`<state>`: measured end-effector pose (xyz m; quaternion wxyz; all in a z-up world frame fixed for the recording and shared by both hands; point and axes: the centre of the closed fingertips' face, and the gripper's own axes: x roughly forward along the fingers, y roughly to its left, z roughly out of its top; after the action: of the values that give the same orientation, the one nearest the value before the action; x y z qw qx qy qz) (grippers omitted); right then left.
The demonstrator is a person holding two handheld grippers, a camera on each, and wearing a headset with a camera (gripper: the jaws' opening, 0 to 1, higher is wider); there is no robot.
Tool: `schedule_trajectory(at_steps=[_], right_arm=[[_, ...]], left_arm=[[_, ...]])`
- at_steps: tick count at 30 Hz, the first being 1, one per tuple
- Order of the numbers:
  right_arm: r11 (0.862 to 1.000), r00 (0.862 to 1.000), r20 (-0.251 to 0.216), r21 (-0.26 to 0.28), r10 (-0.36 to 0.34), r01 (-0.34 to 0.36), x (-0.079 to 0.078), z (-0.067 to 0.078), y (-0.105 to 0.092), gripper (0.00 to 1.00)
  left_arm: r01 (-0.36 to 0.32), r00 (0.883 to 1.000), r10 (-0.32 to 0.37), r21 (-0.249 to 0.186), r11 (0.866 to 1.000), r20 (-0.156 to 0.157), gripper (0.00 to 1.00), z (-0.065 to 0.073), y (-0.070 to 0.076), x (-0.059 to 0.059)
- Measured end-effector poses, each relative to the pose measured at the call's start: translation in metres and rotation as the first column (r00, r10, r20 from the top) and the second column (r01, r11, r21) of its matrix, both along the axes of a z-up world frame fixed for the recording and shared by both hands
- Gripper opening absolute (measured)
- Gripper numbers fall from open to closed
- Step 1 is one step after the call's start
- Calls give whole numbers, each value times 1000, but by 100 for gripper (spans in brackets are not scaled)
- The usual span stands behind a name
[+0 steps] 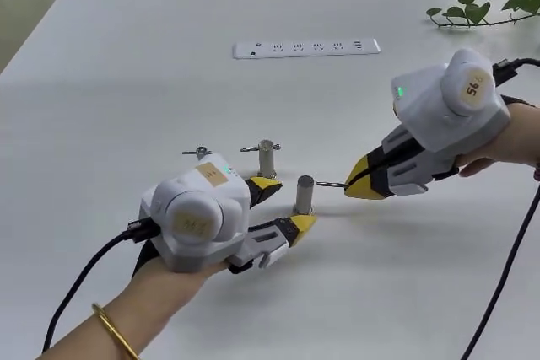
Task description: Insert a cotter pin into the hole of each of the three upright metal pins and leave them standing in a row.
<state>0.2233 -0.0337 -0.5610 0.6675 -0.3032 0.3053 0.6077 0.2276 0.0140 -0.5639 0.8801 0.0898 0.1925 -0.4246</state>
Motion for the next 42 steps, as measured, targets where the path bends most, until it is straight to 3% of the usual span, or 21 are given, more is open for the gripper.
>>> schedule_trajectory(at_steps=[11,19,29,42], right_arm=[[1000,1000,-12,8,12,-12,4,-4,2,0],[1000,1000,-16,2,23,-23,4,-5,2,0],[999,999,-7,5,38,-38,5,-2,5,0],[997,997,9,-8,74,-74,4,-2,11,0]], left_arm=[[-26,999,25,-19,999,-36,27,-12,-8,13],[-17,999,16,-23,1000,-49,19,-16,-13,14],[-17,999,16,-20,1000,-50,11,-18,-14,16],[2,999,-2,-1,1000,-42,10,-21,-16,15]])
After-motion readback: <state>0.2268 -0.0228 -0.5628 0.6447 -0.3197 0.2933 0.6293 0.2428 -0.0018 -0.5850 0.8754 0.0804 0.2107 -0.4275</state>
